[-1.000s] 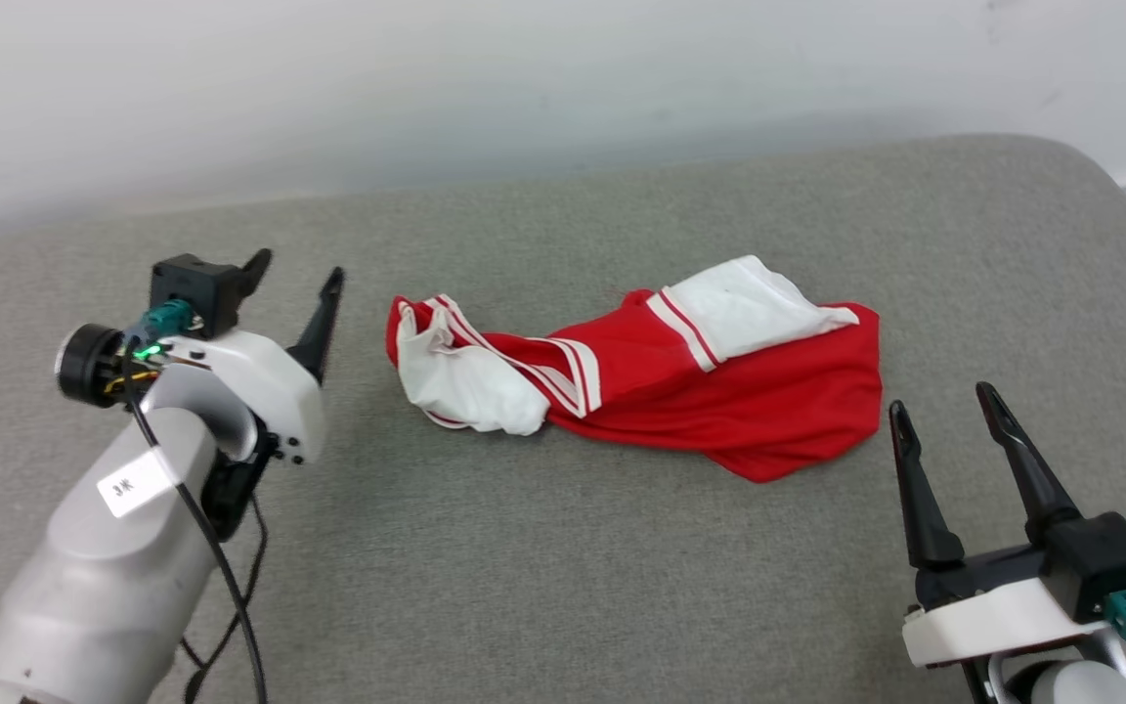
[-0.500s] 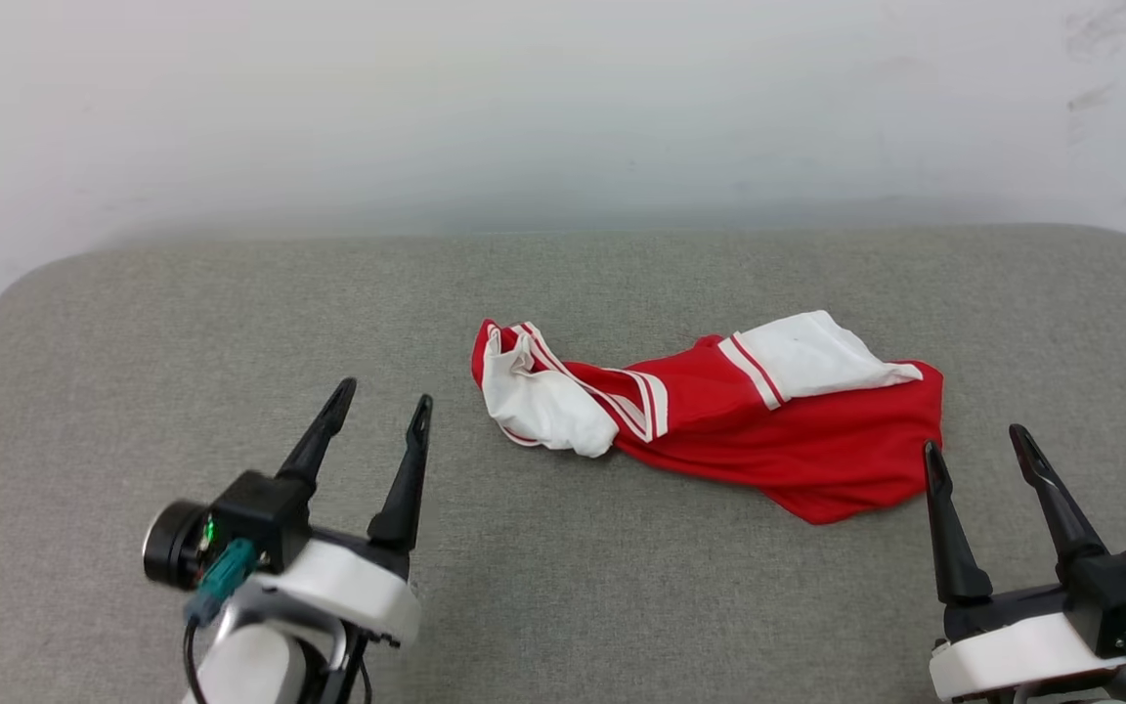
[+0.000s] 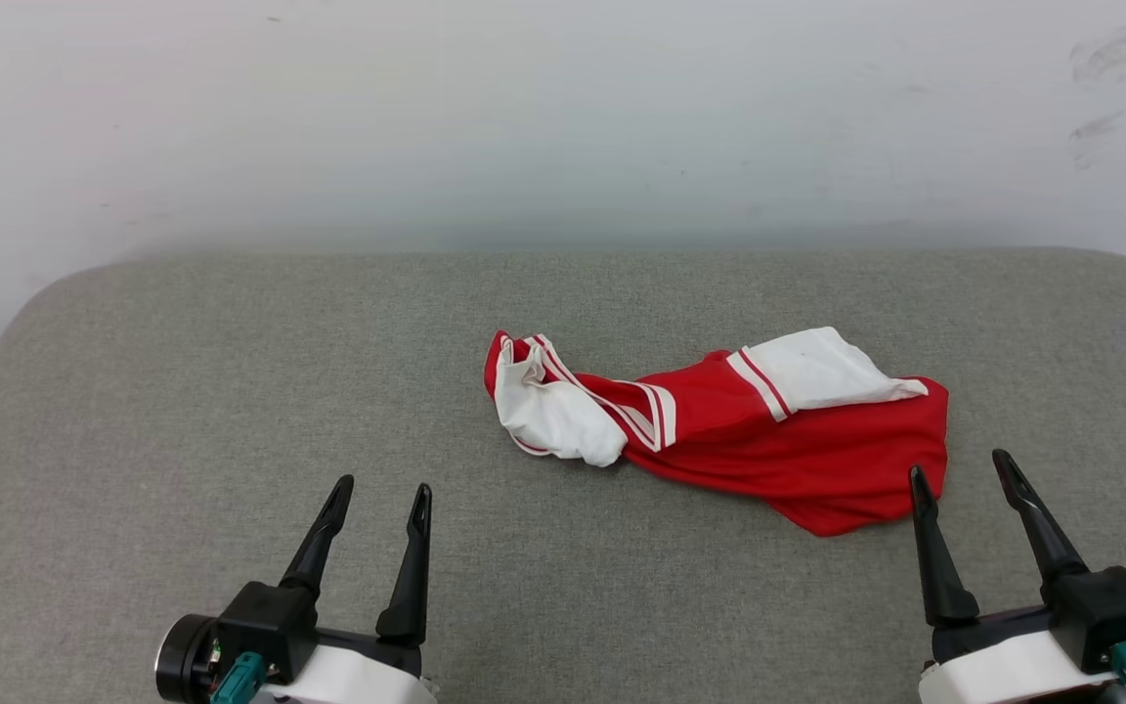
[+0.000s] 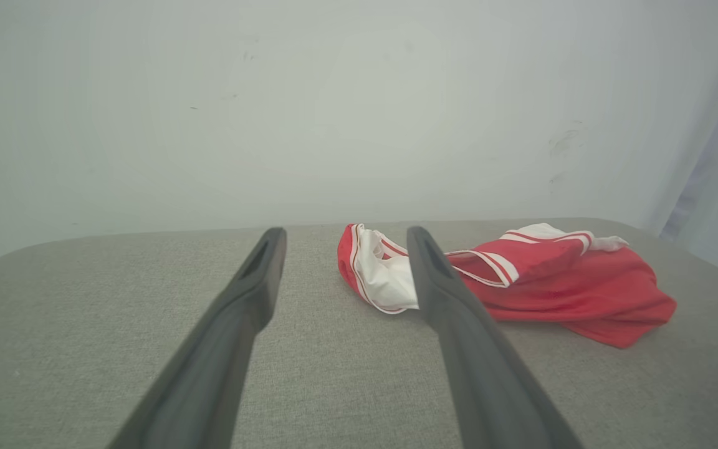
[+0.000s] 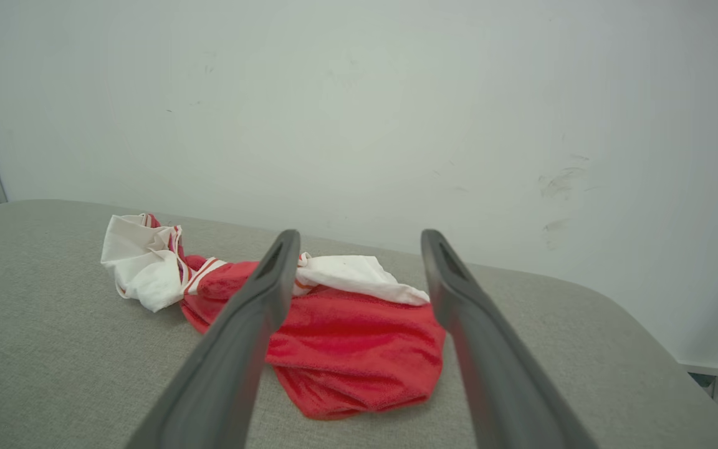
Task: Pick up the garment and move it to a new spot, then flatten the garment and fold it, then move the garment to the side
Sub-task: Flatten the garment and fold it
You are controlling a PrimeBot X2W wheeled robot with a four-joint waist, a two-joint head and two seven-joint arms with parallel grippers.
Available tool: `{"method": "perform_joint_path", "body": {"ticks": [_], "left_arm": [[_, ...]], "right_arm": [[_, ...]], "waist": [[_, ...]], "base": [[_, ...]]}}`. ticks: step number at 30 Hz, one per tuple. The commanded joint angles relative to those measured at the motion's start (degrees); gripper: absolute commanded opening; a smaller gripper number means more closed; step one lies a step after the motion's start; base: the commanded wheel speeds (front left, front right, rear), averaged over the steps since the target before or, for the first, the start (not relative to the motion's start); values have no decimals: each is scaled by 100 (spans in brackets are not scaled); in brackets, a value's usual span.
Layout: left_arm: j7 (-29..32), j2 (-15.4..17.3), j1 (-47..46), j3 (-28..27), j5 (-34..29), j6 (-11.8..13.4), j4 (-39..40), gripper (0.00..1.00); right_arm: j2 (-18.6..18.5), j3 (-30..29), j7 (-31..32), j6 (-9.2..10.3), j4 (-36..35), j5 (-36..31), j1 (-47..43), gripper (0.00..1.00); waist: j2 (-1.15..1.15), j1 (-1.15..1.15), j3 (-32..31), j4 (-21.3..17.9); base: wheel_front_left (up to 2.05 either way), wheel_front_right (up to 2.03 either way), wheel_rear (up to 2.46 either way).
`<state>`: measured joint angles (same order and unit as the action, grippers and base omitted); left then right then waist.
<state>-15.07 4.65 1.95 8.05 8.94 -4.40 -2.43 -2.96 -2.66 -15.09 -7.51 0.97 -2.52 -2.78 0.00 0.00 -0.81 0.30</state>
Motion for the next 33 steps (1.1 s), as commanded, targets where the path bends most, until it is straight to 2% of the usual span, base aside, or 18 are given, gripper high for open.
{"method": "perform_joint_path", "body": {"ticks": [1, 17, 33], "left_arm": [[-15, -43, 58, -41, -18, -56, -21, 100], [-15, -175, -1, -186, -218, -256, -33, 100], [-15, -179, -74, -131, -96, -290, -89, 100]], "right_arm": [[15, 15, -12, 4, 17, 22, -49, 100], [15, 87, -11, 4, 52, 111, -54, 100], [15, 47, -11, 4, 36, -77, 41, 100]], "waist": [[0, 0, -9, -2], [0, 0, -12, -50], [0, 0, 91, 23]], "base": [[0, 0, 0], [0, 0, 0], [0, 0, 0]]}}
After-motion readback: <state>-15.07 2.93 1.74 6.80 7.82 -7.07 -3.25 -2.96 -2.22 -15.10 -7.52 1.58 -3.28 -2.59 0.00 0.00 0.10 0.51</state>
